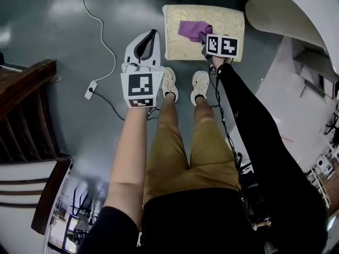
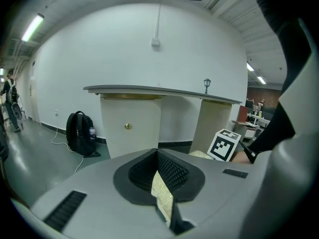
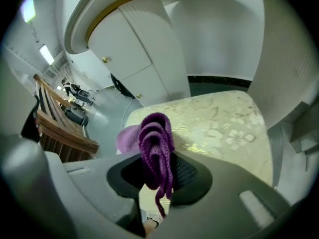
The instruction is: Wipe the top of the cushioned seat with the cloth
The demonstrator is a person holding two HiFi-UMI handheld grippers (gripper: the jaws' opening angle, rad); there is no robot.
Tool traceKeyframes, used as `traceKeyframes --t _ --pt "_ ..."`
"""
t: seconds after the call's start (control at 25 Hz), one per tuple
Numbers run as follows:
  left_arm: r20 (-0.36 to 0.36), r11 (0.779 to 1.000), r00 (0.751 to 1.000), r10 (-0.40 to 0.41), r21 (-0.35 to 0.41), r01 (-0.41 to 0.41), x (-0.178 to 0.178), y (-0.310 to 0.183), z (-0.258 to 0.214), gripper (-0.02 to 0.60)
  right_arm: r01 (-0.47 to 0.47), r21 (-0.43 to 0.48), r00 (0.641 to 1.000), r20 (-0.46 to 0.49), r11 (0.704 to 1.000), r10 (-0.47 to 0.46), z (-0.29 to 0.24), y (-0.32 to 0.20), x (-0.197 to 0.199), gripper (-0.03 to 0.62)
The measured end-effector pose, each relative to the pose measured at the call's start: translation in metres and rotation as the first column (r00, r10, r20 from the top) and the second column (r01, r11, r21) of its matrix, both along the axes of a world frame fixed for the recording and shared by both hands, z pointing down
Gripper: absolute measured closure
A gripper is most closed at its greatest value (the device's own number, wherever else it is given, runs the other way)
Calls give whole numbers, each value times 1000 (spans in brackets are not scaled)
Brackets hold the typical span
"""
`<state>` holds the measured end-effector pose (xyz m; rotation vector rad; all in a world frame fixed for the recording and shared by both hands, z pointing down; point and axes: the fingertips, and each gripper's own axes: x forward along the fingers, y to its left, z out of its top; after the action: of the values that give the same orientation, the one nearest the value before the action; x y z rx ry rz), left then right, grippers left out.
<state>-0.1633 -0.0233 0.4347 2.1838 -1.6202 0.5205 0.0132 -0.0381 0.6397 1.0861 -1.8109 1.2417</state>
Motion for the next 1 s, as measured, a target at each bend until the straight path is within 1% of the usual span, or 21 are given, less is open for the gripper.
traceKeyframes --t 0.16,0.28,0.44,0.6,0.76,1.0 --pt "-4 1000 1000 30 -2 -30 25 -11 0 574 -116 8 992 -45 993 116 2 -7 77 505" --pt "-5 998 998 60 3 -60 49 -18 -3 574 -180 20 980 -78 984 181 1 -10 134 503" --pt "-1 996 996 91 5 -91 80 -23 -7 574 -216 43 965 -144 975 220 -3 -11 200 505" --pt "-6 995 995 98 6 -98 105 -27 -11 574 -252 69 938 -228 965 261 -10 -10 261 505" --pt "6 996 996 92 6 -92 126 -24 -16 574 -263 68 926 -262 962 272 -13 -2 298 505" --pt "20 999 999 42 0 -42 135 -18 -22 574 -239 63 935 -254 969 247 -12 3 317 504"
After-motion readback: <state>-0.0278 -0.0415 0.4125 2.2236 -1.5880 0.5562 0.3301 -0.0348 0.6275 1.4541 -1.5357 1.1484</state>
